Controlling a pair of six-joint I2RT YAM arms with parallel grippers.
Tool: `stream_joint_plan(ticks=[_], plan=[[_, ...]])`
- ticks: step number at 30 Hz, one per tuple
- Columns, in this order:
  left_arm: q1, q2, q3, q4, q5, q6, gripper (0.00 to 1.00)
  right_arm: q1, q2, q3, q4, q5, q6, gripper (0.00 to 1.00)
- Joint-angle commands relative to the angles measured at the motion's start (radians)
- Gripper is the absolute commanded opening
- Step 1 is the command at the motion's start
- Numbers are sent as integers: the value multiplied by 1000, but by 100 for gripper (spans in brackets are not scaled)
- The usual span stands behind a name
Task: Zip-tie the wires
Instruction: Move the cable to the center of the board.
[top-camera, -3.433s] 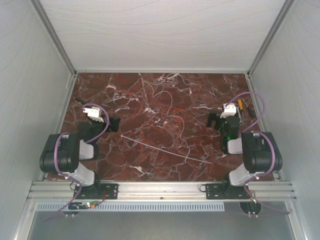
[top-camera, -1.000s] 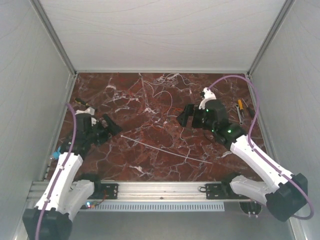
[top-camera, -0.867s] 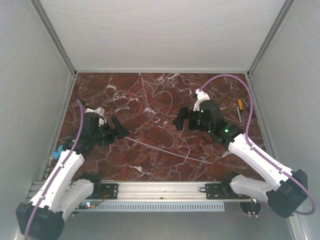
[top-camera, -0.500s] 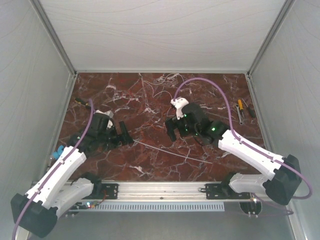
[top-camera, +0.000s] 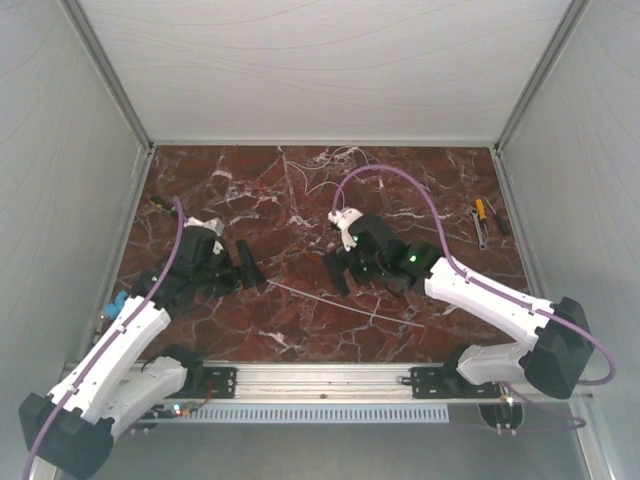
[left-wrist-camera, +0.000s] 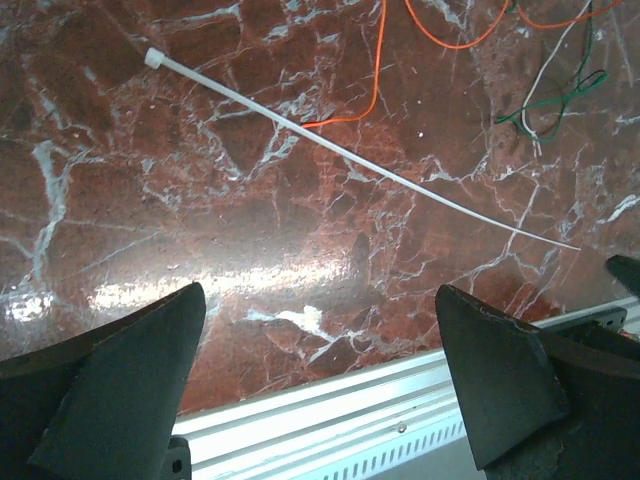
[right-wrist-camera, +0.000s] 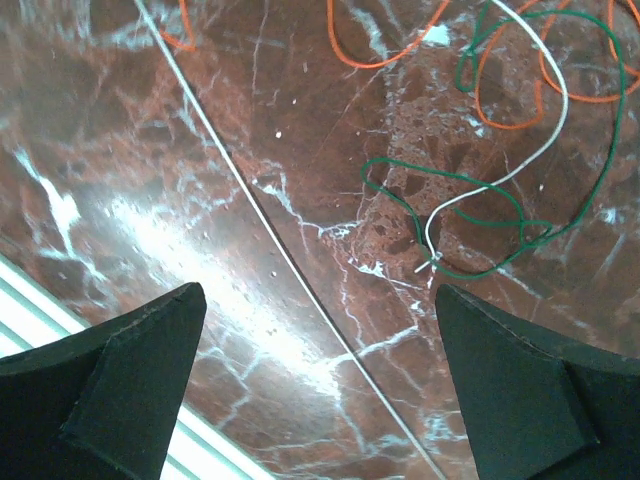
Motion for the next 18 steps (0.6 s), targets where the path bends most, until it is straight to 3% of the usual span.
stream_joint_plan(ticks=[1, 4, 7, 14, 18], plan=[[-5, 5, -16, 111, 56, 6, 98, -110, 23, 118, -48, -42, 315, 98], [-5, 37, -45, 210, 163, -13, 96, -228, 81, 198, -147, -124, 490, 98], [-11, 76, -82, 325, 220, -69, 92, -302, 80, 192, -148, -160, 560, 98], [-29, 249, -6, 419, 168, -38, 92, -474, 117, 156, -84, -319, 545, 98], [-43, 331, 13, 494, 173, -12, 91, -503, 187, 187, -84, -328, 483, 98]])
